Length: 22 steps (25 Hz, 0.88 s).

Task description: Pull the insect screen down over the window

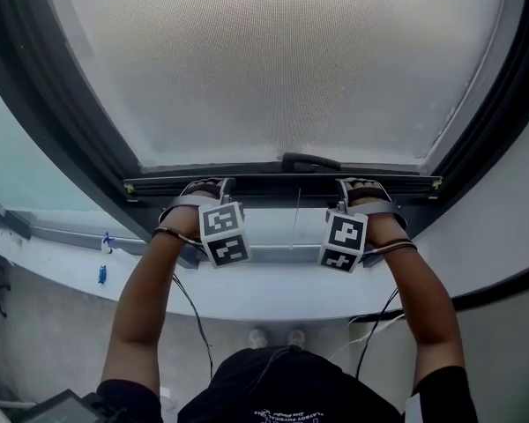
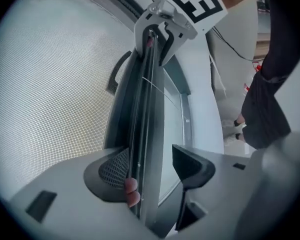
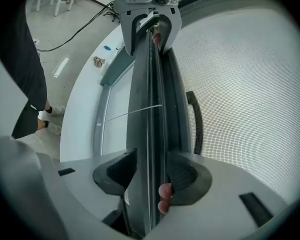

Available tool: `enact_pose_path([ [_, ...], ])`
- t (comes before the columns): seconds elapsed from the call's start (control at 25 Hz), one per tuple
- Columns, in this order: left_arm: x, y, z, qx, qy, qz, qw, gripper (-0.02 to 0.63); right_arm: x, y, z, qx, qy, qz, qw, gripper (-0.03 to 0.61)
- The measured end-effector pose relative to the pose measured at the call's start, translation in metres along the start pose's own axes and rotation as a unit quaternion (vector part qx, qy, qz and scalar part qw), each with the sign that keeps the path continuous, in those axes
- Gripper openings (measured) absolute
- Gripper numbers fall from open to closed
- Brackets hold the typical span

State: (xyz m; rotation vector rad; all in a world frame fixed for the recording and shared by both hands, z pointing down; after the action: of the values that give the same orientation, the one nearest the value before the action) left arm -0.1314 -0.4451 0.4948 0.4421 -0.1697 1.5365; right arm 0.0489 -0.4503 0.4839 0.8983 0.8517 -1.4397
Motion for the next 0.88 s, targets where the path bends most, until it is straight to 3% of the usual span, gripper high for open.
enact_pose_path([
  [0.36, 0.006, 0.003, 0.013, 0.002, 0.015, -0.005, 0.9999, 0.273, -0.013, -0.005, 0.001, 0.001, -0.014, 0.008, 1.0, 0.189],
  [0.52, 0.006, 0.002, 0.014, 0.004, 0.01, -0.006, 0.9999, 0.273, -0.014, -0.002, 0.01, 0.001, 0.01, 0.003, 1.0, 0.189],
  [0.88, 0.01, 0.006, 0.013, -0.01, 0.001, 0.003, 0.9999, 0.273, -0.012, -0.008, 0.006, 0.007, 0.007, 0.014, 1.0, 0.189],
])
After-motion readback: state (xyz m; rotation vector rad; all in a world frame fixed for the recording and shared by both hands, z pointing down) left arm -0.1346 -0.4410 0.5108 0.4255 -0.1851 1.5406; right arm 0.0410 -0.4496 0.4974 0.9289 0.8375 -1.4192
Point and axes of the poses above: the fingertips, and each gripper's own axes: z forward along the fingers, x to its right, y out of its underside, the point moved 1 cm from there along -z, backward along the fingers, and after that the axes turned 15 degrees about y, right-handed, at the moved point
